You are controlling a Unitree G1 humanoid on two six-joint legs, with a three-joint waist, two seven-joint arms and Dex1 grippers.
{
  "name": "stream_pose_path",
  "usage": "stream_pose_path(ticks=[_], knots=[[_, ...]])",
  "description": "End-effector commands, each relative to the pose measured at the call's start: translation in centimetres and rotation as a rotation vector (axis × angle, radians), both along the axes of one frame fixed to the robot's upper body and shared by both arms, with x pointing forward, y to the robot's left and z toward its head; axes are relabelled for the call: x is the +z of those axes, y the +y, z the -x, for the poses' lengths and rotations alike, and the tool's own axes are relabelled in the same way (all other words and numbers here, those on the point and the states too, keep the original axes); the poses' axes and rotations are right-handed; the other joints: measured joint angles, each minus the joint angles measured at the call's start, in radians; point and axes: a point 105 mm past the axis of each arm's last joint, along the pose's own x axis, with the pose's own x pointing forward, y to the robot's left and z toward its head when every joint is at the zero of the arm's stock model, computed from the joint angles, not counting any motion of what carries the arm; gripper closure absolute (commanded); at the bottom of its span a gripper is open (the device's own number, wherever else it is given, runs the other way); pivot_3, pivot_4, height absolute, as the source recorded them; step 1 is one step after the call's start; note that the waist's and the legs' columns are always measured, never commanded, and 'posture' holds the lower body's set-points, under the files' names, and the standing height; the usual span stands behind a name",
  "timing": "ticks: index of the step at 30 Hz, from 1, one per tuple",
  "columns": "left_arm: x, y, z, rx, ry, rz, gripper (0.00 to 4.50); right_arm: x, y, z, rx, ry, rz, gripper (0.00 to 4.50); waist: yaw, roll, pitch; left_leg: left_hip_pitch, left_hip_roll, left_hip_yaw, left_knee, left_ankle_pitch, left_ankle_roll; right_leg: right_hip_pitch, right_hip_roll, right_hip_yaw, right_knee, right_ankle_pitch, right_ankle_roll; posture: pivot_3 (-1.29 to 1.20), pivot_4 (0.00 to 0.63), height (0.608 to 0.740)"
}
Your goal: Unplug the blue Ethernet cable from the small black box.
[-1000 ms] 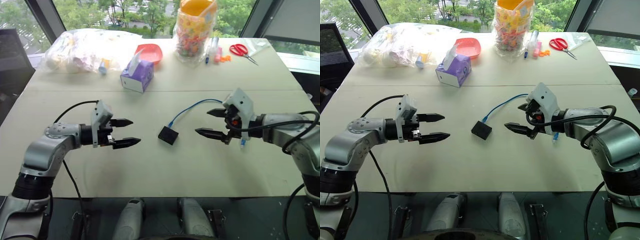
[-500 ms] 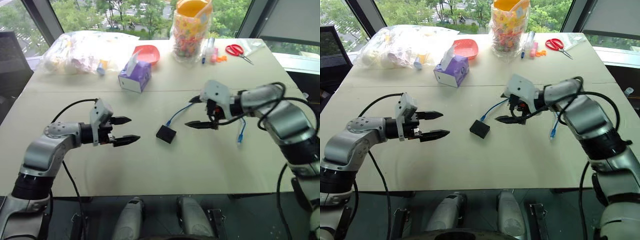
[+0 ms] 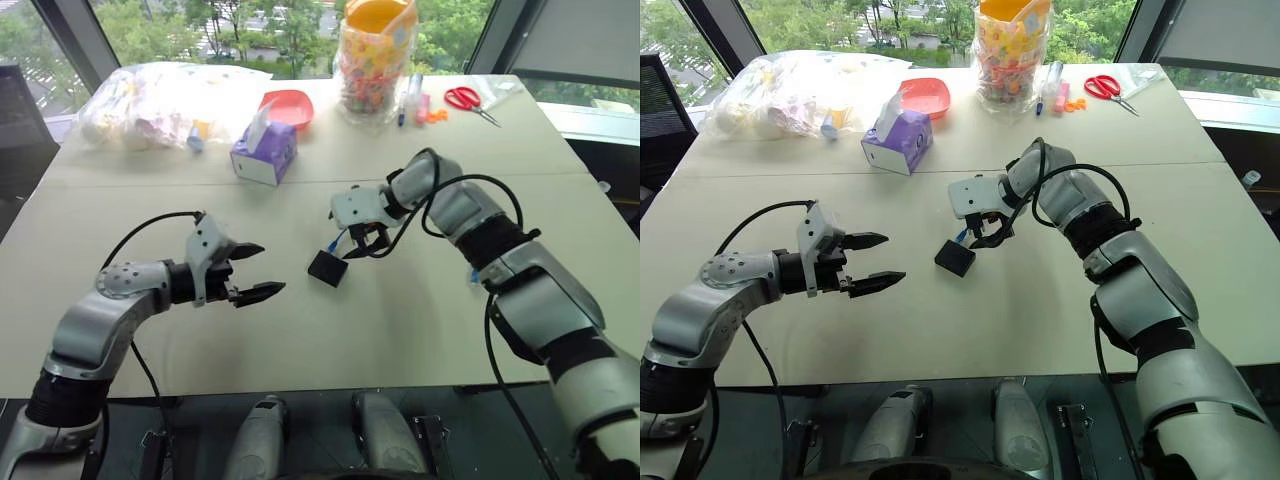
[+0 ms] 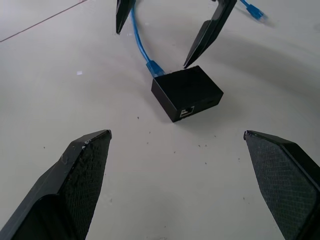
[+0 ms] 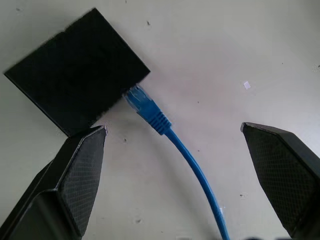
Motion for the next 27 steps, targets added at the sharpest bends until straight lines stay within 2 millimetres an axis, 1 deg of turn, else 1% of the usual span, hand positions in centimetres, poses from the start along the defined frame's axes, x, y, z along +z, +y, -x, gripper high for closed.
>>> stream_pose_path(ticks=[1, 3, 5, 7, 9, 12, 13, 16, 17, 20, 22, 23, 25, 27], knots=[[1.1, -0.4, 0.3, 0.011, -0.057, 0.010, 0.05, 0.6, 2.2, 0.1, 0.086, -0.029, 0.022, 0.00, -0.005, 0.000, 0.000, 0.001, 0.000, 0.000, 0.000, 0.000, 0.000, 0.000, 0.000, 0.000, 0.000, 0.000, 0.000, 0.00, 0.150, 0.740], [1.1, -0.4, 0.4, 0.025, -0.061, 0.010, 0.05, 0.0, 2.5, 0.2, 0.107, -0.013, 0.049, 0.00, -0.008, 0.000, 0.000, 0.002, 0.000, 0.000, 0.000, 0.000, -0.001, 0.000, 0.001, 0.000, 0.002, 0.000, 0.000, 0.00, 0.150, 0.740], [1.1, -0.4, 0.4, 0.031, -0.062, 0.014, 0.00, -0.4, 2.8, 0.4, 0.117, 0.008, 0.056, 0.54, -0.008, 0.000, 0.000, 0.002, 0.000, 0.000, 0.000, 0.001, -0.001, 0.000, 0.001, 0.001, 0.004, 0.000, -0.001, 0.00, 0.150, 0.740], [1.1, -0.2, 0.5, 0.039, -0.063, 0.016, 0.00, -0.8, 3.2, 0.5, 0.129, 0.016, 0.070, 1.34, -0.008, 0.000, 0.000, 0.002, 0.000, 0.000, 0.000, 0.001, -0.001, 0.000, 0.001, 0.001, 0.005, 0.000, -0.001, 0.00, 0.150, 0.740], [1.1, 0.0, 0.5, 0.052, -0.065, 0.015, 0.00, -1.2, 3.4, 0.7, 0.133, 0.041, 0.084, 2.49, -0.012, 0.000, 0.000, 0.003, 0.000, 0.000, 0.000, 0.001, -0.002, 0.000, 0.001, 0.001, 0.007, 0.000, -0.001, 0.00, 0.150, 0.740], [1.1, 0.0, 0.4, 0.055, -0.067, 0.018, 0.00, -1.0, 3.5, 0.7, 0.132, 0.042, 0.066, 4.11, -0.020, 0.000, 0.000, 0.006, 0.000, 0.000, 0.000, 0.001, -0.002, 0.002, 0.001, 0.001, 0.009, 0.000, -0.001, 0.00, 0.150, 0.740], [1.1, 0.1, 0.4, 0.056, -0.067, 0.020, 0.00, -0.9, 3.5, 0.7, 0.131, 0.043, 0.055, 4.40, -0.022, 0.000, 0.000, 0.007, 0.000, 0.000, 0.000, 0.002, -0.003, 0.002, 0.001, 0.001, 0.010, 0.000, -0.001, 0.00, 0.150, 0.740], [1.2, 0.0, 0.1, 0.055, -0.063, 0.037, 0.00, 0.0, 3.5, 0.4, 0.126, -0.005, 0.006, 4.40, -0.022, 0.000, 0.000, 0.008, 0.000, 0.000, 0.000, 0.002, -0.004, 0.002, 0.001, 0.001, 0.011, 0.000, -0.001, 0.00, 0.150, 0.740], [1.3, 0.0, -0.1, 0.056, -0.059, 0.048, 0.00, 0.6, 3.6, 0.1, 0.119, -0.042, -0.037, 4.40, -0.022, 0.000, 0.000, 0.008, 0.000, 0.000, 0.000, 0.003, -0.004, 0.002, 0.001, 0.001, 0.011, 0.000, -0.001, 0.00, 0.150, 0.740], [1.7, -0.1, -0.8, 0.060, -0.040, 0.109, 0.00, 3.6, 3.6, -0.4, 0.082, -0.192, -0.241, 4.40, -0.016, 0.000, 0.000, 0.007, 0.000, -0.001, 0.001, 0.003, -0.004, 0.002, 0.001, 0.001, 0.011, 0.000, -0.001, 0.00, 0.150, 0.740], [2.1, 0.1, -1.7, 0.078, -0.062, 0.116, 0.00, 5.2, 2.6, -0.5, 0.064, -0.367, -0.331, 4.40, -0.011, 0.000, 0.000, 0.007, 0.000, -0.001, 0.001, 0.003, -0.004, 0.003, 0.001, 0.001, 0.011, 0.000, -0.001, 0.00, 0.150, 0.740], [2.5, 0.1, -2.1, 0.083, -0.071, 0.124, 0.00, 5.7, 2.1, -0.4, 0.045, -0.439, -0.360, 4.40, -0.009, -0.001, 0.000, 0.007, 0.000, -0.001, 0.001, 0.003, -0.004, 0.003, 0.001, 0.001, 0.010, 0.000, -0.001, 0.00, 0.150, 0.740], [3.0, 0.0, -2.6, 0.086, -0.076, 0.146, 0.00, 6.0, 1.4, 0.0, 0.028, -0.514, -0.389, 4.40, -0.004, -0.001, 0.000, 0.007, 0.000, -0.001, 0.001, 0.003, -0.004, 0.003, 0.001, 0.002, 0.010, 0.000, -0.001, 0.00, 0.150, 0.740], [3.7, -0.2, -3.1, 0.078, -0.077, 0.175, 0.00, 6.2, 0.9, 1.1, 0.004, -0.571, -0.442, 4.40, 0.001, -0.001, 0.000, 0.007, 0.000, 0.000, 0.000, 0.003, -0.004, 0.002, 0.001, 0.002, 0.010, 0.000, -0.001, 0.00, 0.150, 0.740]])
